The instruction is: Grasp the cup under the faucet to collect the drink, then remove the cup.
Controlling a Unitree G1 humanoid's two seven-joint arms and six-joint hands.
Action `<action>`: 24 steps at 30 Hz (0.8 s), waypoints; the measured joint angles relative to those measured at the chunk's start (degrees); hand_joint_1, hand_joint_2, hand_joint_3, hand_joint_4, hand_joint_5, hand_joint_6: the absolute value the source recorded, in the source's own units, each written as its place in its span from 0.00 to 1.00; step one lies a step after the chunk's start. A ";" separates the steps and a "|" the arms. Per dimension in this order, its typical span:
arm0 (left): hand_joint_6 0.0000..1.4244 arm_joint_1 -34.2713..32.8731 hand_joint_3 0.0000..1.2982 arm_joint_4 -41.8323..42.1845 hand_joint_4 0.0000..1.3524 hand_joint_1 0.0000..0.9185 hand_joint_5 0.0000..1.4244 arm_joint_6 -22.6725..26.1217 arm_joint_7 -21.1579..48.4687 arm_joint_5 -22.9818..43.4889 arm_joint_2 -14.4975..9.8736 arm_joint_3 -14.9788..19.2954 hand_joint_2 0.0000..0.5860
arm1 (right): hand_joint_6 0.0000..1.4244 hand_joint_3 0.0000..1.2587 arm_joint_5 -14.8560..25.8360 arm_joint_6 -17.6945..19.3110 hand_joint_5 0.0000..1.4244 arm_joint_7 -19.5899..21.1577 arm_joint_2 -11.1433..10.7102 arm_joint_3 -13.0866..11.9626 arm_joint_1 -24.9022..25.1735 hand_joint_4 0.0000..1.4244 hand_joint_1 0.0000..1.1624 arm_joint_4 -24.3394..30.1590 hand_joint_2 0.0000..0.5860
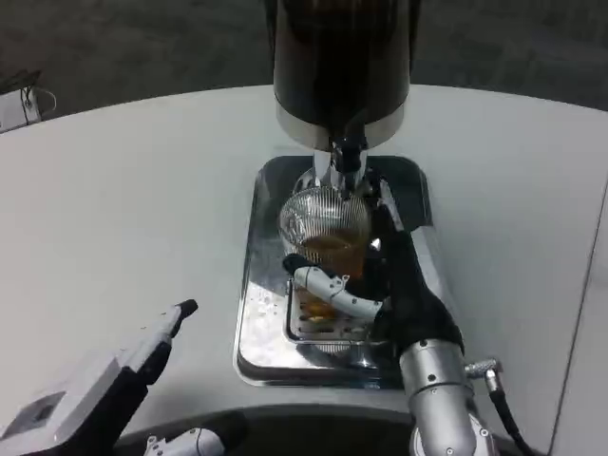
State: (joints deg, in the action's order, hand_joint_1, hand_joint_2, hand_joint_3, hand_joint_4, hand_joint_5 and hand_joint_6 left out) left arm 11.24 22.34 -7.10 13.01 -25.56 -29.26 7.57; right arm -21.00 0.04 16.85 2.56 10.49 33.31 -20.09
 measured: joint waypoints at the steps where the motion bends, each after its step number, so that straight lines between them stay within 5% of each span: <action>1: 0.06 0.00 0.00 0.00 0.00 0.00 0.01 0.08 0.16 0.00 -0.03 -0.04 0.09 | 0.16 0.15 -0.18 0.00 0.23 0.87 0.24 -0.01 0.03 0.21 0.69 -0.08 0.37; 7: 0.06 0.00 0.00 0.00 0.00 0.00 0.02 0.60 0.90 0.02 -0.05 -0.92 0.09 | 0.28 0.25 -1.13 -0.05 0.33 5.99 2.66 0.03 0.02 0.29 0.71 -0.65 0.40; 17: 0.07 0.48 0.00 0.00 0.00 0.00 0.03 1.04 1.33 0.14 -0.19 -1.05 0.09 | 0.40 0.40 -1.32 -0.02 0.46 8.65 2.86 1.66 -0.07 0.43 0.74 -0.93 0.42; 24: 0.08 1.28 0.00 0.00 0.00 0.00 0.03 1.04 1.56 0.20 -0.41 -1.05 0.09 | 0.79 0.64 -1.08 0.69 0.76 11.13 2.98 2.14 -0.91 0.69 0.78 -0.90 0.42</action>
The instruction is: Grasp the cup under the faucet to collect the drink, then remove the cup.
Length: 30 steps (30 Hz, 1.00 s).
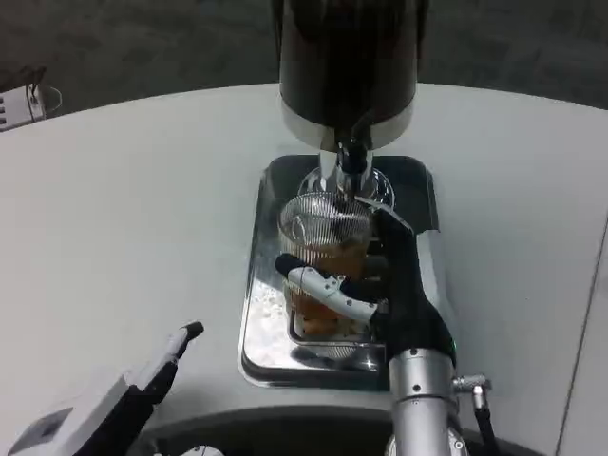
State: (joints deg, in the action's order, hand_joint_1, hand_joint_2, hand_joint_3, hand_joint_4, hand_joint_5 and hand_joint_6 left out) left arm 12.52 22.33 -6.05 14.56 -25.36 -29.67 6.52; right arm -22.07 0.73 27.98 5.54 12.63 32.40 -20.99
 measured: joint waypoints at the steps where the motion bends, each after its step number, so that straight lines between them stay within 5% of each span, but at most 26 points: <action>1: 0.08 0.01 0.00 0.00 0.00 0.00 0.04 0.00 0.00 0.03 -0.01 0.00 0.09 | 0.84 0.69 0.01 0.16 0.80 0.34 0.02 0.00 -0.20 0.73 0.78 0.06 0.42; 6: 0.08 -0.04 0.00 -0.02 0.00 0.00 0.04 -0.02 0.00 0.23 -0.25 -0.01 0.09 | 0.99 0.85 0.01 1.35 0.96 1.57 0.22 0.12 -2.01 0.90 0.80 1.30 0.41; 12: 0.08 -0.99 0.00 -0.66 0.00 0.00 0.04 -0.30 0.00 0.31 -0.40 -0.46 0.09 | 1.00 0.96 0.00 1.57 1.00 0.75 0.64 0.57 -5.64 1.00 0.81 5.00 0.41; 26: 0.10 -3.55 0.01 -1.68 0.00 0.00 0.04 -1.87 -0.03 0.53 -0.54 -0.62 0.09 | 1.00 0.98 -0.03 -0.75 1.00 -8.38 -1.26 1.68 -15.50 1.00 0.82 18.21 0.40; 30: 0.10 -4.28 0.01 -1.86 0.00 0.00 0.04 -2.60 -0.25 0.53 -0.53 -0.69 0.09 | 1.00 0.98 -0.04 -1.44 1.00 -11.74 -2.42 1.85 -20.72 1.00 0.83 25.56 0.40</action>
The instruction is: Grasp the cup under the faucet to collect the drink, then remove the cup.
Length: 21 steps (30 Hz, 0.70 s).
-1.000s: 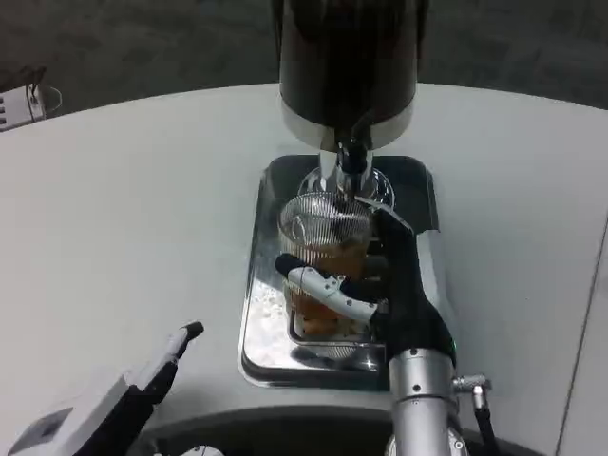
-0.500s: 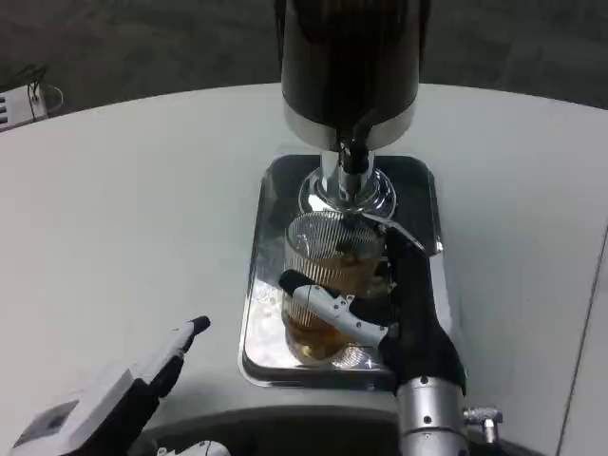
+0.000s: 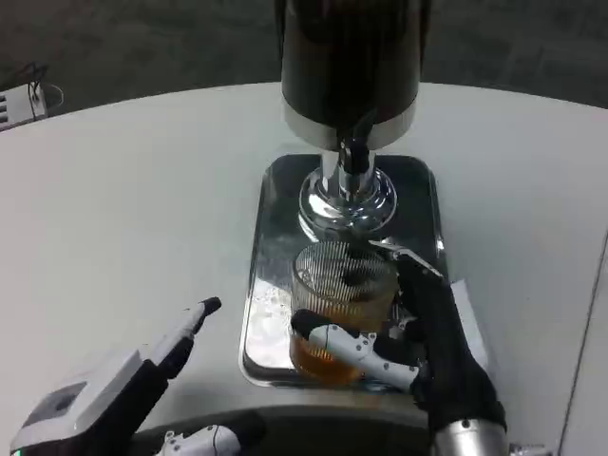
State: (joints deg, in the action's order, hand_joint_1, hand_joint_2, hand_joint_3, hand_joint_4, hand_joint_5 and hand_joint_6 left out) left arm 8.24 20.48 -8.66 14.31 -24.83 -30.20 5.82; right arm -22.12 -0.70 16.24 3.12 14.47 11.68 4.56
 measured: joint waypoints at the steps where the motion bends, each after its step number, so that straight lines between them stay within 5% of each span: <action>1: 0.10 -0.07 0.01 -0.02 0.00 0.00 0.04 -0.20 -0.20 0.00 0.00 0.00 0.09 | 1.00 0.98 -0.01 -0.07 1.00 -0.71 -0.36 0.07 -1.22 1.00 0.83 1.72 0.40; 9: 0.10 -1.50 0.01 0.13 0.00 0.00 0.04 -0.72 -0.52 -0.09 0.00 -0.16 0.09 | 1.00 0.98 0.04 -0.24 1.00 -5.87 -3.51 -0.57 -9.34 1.00 0.83 13.97 0.40; 21: 0.09 -2.20 0.01 5.92 0.00 0.00 0.04 -0.37 -0.25 -0.30 0.46 -1.70 0.09 | 1.00 0.98 3.84 1.87 1.00 -13.54 -10.74 -7.61 -14.59 1.00 0.83 28.92 0.38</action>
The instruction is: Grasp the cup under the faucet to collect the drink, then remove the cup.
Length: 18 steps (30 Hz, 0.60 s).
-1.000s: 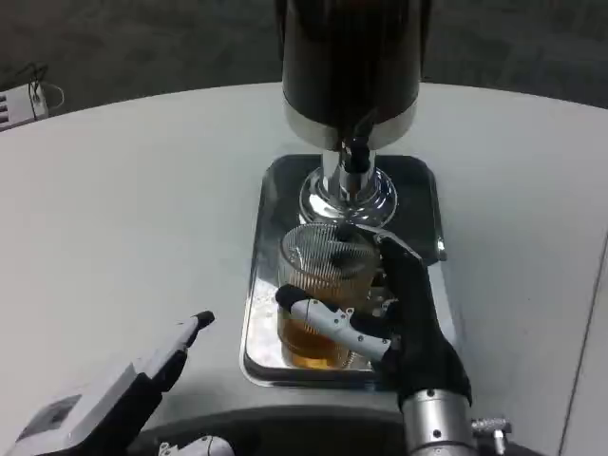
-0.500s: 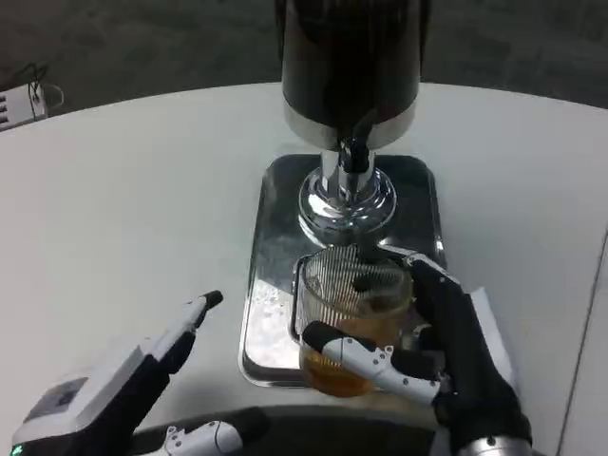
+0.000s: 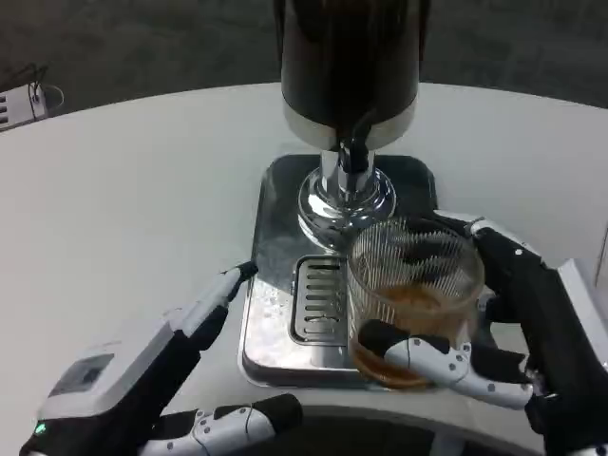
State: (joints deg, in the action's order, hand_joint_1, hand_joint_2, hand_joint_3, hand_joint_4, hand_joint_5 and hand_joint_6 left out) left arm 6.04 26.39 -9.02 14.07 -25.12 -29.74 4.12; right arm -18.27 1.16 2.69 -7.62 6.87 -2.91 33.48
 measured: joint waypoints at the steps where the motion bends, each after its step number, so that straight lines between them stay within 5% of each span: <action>1: 0.09 0.19 0.01 0.53 0.00 0.00 0.04 0.00 0.09 0.00 0.00 -0.01 0.09 | 1.00 0.98 0.28 0.48 1.00 -0.59 -0.53 -0.62 -0.35 1.00 0.83 0.71 0.38; 9: 0.09 2.51 0.01 4.50 0.00 0.00 0.04 -0.01 0.59 -0.01 0.00 -0.06 0.09 | 1.00 0.98 1.52 5.94 1.00 -3.55 -4.60 -5.96 -1.23 1.00 0.83 4.30 0.38; 18: 0.07 5.61 0.01 8.43 0.00 0.00 0.02 -0.01 0.60 -0.69 0.13 0.05 0.09 | 1.00 0.98 2.55 10.44 1.00 -5.00 -6.77 -11.46 -3.29 1.00 0.83 7.88 0.38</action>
State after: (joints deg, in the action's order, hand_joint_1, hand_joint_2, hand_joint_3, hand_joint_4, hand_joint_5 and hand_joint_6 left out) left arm 11.65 34.82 -9.03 14.67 -25.82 -29.61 4.17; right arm -15.72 11.61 -2.30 -14.39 -4.60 -6.21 41.36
